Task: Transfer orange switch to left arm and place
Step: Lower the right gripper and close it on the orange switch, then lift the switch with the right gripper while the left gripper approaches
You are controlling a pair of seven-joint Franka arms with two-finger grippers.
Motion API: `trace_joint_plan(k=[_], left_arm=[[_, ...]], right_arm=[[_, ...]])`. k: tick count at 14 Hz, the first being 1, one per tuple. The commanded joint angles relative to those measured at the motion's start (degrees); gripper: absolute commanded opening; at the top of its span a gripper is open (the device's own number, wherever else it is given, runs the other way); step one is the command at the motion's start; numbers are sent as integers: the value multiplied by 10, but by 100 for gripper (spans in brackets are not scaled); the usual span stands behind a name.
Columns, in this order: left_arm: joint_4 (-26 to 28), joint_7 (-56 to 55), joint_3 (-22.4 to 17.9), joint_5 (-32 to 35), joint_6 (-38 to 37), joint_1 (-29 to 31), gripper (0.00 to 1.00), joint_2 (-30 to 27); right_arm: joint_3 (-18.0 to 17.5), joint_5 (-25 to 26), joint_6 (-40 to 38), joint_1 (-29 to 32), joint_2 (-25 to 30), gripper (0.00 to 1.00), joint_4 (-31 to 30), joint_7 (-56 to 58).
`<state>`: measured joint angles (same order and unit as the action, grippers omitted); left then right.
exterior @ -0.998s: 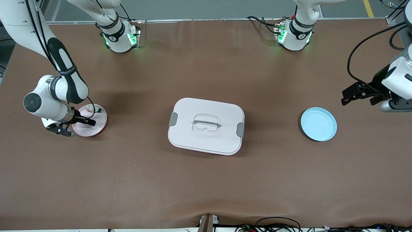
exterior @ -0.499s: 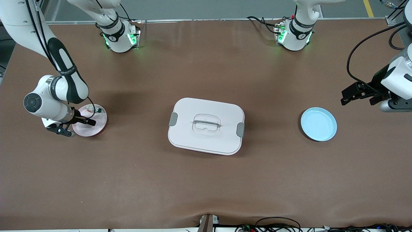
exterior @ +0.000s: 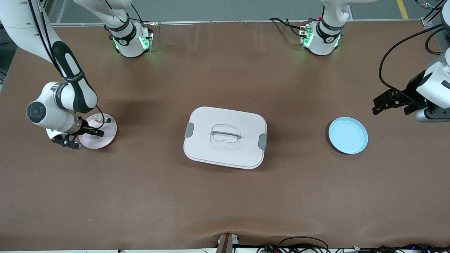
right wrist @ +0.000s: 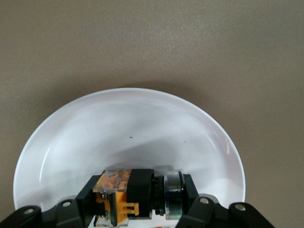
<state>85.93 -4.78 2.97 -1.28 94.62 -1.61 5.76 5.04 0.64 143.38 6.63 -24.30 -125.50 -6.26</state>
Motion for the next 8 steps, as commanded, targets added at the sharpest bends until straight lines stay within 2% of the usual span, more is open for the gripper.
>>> trace_joint_plan(k=[1,4,8], left_arm=[[-15,-5,1,6,-10,1,100,7],[-15,-5,1,8,-11,1,100,7],[-14,-5,1,9,-11,-1,100,7]], right_arm=[[-3,2,-5,0,6,0,-4,-4],[-4,-32,-76,-5,19,0,25,-4],[-3,-97,-242,-12,23,0,128,-9]])
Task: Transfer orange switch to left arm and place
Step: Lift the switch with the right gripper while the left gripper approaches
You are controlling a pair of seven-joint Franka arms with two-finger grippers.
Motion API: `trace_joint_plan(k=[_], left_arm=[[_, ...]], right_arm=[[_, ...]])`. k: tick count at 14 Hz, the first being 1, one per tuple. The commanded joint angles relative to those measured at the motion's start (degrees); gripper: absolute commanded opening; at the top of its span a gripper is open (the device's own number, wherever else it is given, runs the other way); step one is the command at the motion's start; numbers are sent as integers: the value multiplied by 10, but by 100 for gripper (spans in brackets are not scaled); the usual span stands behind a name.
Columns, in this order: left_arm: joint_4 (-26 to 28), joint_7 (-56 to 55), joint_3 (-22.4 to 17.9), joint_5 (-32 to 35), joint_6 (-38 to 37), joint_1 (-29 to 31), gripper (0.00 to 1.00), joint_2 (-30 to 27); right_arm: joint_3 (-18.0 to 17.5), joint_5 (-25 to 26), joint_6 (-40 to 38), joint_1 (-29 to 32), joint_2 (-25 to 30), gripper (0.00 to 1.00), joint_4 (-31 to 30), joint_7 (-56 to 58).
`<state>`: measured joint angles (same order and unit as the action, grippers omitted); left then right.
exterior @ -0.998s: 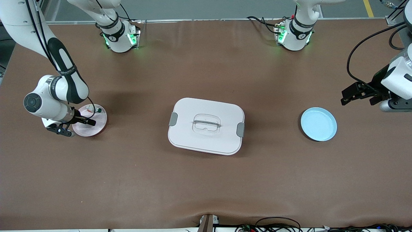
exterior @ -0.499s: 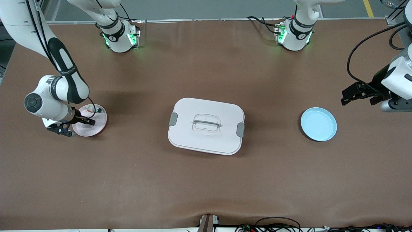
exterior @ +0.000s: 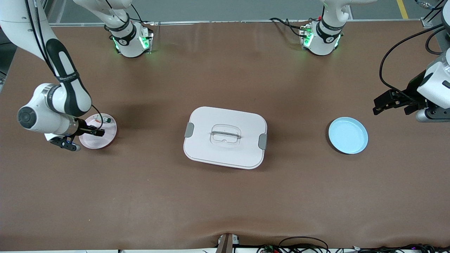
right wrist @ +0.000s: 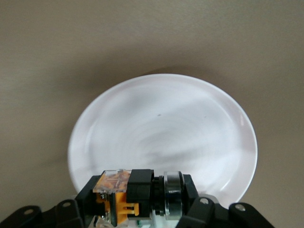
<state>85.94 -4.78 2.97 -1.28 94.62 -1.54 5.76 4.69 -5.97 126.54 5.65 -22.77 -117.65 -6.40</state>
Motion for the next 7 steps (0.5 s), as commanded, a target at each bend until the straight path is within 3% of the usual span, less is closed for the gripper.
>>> trace_joint_plan(k=[1,7], left_arm=[[-14,-4,1,8,-11,-1,100,7],[-25,-6,5,-45,-45,-6,100,0]], right_arm=[[1,-48,-106,-2,8,0,71,-13],[0,-88,-206,-76,6,0,177,-225]])
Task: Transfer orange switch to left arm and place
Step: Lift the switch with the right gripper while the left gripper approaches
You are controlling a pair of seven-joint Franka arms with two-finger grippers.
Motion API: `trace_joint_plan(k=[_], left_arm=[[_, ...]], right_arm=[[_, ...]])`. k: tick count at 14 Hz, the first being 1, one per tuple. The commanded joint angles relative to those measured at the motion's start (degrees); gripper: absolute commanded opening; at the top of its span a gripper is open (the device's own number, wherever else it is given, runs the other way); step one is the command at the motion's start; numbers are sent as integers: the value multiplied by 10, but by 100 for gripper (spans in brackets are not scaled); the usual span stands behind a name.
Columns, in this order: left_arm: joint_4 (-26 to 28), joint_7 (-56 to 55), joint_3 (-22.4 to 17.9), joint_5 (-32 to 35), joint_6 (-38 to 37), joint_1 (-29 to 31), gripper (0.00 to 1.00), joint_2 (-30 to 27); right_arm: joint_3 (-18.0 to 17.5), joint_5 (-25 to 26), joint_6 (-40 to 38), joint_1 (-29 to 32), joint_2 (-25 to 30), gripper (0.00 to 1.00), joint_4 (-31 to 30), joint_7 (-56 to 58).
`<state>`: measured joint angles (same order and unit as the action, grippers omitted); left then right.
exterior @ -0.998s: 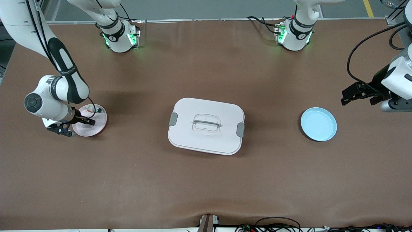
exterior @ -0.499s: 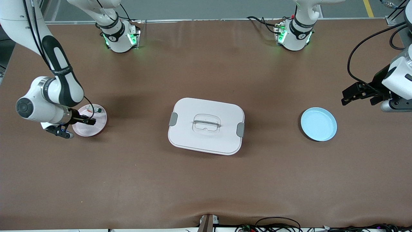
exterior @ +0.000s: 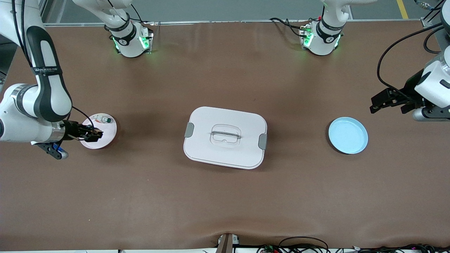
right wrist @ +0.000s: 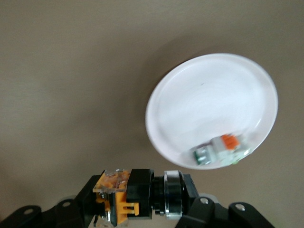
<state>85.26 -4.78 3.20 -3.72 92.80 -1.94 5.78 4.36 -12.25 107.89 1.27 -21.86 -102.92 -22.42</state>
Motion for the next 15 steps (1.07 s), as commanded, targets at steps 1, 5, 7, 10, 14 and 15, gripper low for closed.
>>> trace_joint_plan(k=[1,5,7,10,14,15], left_arm=[[-29,-6,2,-50,-42,0,100,-1],[-37,-15,-1,-176,-69,8,100,-3],[-37,-24,-4,-245,-76,13,100,-3],[-28,-78,-1,-351,-91,11,100,3],[-4,-94,26,-416,-52,-27,100,10],[10,-95,35,-435,-25,-39,100,11]], right_arm=[[3,-44,-20,-48,-3,0,37,-89],[3,-104,-20,-111,-4,0,75,-223],[3,-105,-20,-150,-4,0,98,-298],[3,-106,-16,-203,-6,0,127,-404],[4,-152,-14,-244,-8,0,169,-493],[4,-165,-11,-255,-12,0,174,-510]])
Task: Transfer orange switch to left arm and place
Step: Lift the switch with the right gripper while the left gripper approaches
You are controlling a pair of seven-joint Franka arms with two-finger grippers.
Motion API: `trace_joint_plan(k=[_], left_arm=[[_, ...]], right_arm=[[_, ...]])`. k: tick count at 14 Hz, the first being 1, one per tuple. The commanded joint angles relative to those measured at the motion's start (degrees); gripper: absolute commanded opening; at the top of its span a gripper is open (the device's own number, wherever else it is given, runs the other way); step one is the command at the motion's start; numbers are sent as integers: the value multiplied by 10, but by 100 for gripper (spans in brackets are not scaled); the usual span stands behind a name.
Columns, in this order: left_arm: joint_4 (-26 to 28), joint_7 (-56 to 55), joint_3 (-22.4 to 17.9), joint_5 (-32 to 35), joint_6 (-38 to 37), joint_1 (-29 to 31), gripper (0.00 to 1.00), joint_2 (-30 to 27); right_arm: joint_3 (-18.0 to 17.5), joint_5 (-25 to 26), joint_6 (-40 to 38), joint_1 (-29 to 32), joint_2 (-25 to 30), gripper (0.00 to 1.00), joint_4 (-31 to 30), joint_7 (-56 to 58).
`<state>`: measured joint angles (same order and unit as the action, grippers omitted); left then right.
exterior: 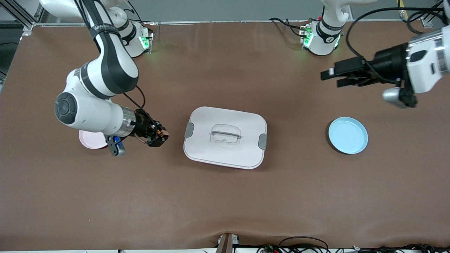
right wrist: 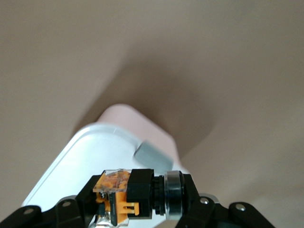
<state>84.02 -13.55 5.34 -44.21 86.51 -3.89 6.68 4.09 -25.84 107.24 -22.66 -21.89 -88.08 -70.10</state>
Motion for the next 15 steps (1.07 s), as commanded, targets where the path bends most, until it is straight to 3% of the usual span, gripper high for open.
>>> trace_joint_plan(k=[1,7,12,15], left_arm=[[33,-7,20,-45,65,-30,100,7],[33,-6,29,-51,185,-104,100,58],[37,-16,29,-50,331,-170,100,95],[36,-23,30,-51,379,-185,100,116]], right_arm=[[7,-32,2,-22,-15,0,35,-51],[6,-38,15,-61,-29,0,77,-163],[7,-83,16,-78,-28,0,87,-215],[7,-85,30,-97,-28,0,90,-268]])
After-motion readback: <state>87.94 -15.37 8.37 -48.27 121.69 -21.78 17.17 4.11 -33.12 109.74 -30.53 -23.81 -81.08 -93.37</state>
